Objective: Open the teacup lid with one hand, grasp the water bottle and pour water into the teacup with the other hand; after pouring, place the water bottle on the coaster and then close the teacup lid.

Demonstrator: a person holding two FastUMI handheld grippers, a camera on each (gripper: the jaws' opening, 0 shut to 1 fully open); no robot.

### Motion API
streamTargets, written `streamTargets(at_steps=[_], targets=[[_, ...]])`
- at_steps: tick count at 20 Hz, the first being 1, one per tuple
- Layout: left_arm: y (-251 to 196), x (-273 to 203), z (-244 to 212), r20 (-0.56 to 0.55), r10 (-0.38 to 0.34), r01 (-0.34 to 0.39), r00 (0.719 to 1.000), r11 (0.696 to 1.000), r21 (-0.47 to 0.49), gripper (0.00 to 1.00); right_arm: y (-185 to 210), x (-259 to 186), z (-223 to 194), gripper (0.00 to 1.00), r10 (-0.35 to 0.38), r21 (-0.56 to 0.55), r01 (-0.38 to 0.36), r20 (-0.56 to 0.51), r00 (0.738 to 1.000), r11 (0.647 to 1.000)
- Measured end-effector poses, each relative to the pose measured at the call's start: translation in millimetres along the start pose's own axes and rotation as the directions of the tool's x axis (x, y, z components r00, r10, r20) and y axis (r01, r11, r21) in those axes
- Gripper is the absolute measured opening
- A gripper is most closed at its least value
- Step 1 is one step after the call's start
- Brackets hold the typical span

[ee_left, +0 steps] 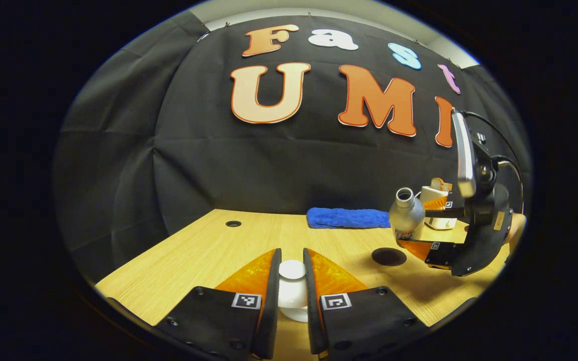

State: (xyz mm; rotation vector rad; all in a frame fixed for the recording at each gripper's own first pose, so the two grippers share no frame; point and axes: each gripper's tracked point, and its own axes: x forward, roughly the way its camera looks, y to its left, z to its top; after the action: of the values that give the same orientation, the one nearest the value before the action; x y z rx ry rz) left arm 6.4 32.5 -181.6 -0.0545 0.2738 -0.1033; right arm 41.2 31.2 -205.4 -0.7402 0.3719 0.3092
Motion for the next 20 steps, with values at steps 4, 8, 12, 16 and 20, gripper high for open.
streamTargets(at_steps=[4,8,12,16,20], targets=[[-11.7,16.6,-15.9,-0.019,-0.015,0.015,1.0,1.0,0.002,0.29,-10.7,-10.3,-6.3,0.8,0.026,0.16,-0.029,0.015,1.0,0.987],[-18.1,27.0,-33.9,-0.065,-0.012,0.013,0.998,1.0,0.01,0.3,-19.5,-15.8,-10.0,0.78,0.016,0.248,-0.021,0.022,1.0,0.969],[-22.1,32.3,-49.4,-0.099,-0.006,0.01,0.995,1.0,0.03,0.3,-23.1,-10.2,-22.0,0.78,0.026,0.345,-0.029,0.012,1.0,0.938],[-20.3,33.1,-56.1,-0.114,0.004,-0.001,0.993,1.0,0.027,0.29,-24.5,-10.0,-24.0,0.77,0.028,0.42,-0.033,0.018,0.999,0.907],[-20.1,33.1,-55.4,-0.108,-0.001,0.004,0.994,1.0,0.028,0.29,-28.9,-5.9,-19.7,0.78,0.023,0.476,-0.033,0.027,0.999,0.879]])
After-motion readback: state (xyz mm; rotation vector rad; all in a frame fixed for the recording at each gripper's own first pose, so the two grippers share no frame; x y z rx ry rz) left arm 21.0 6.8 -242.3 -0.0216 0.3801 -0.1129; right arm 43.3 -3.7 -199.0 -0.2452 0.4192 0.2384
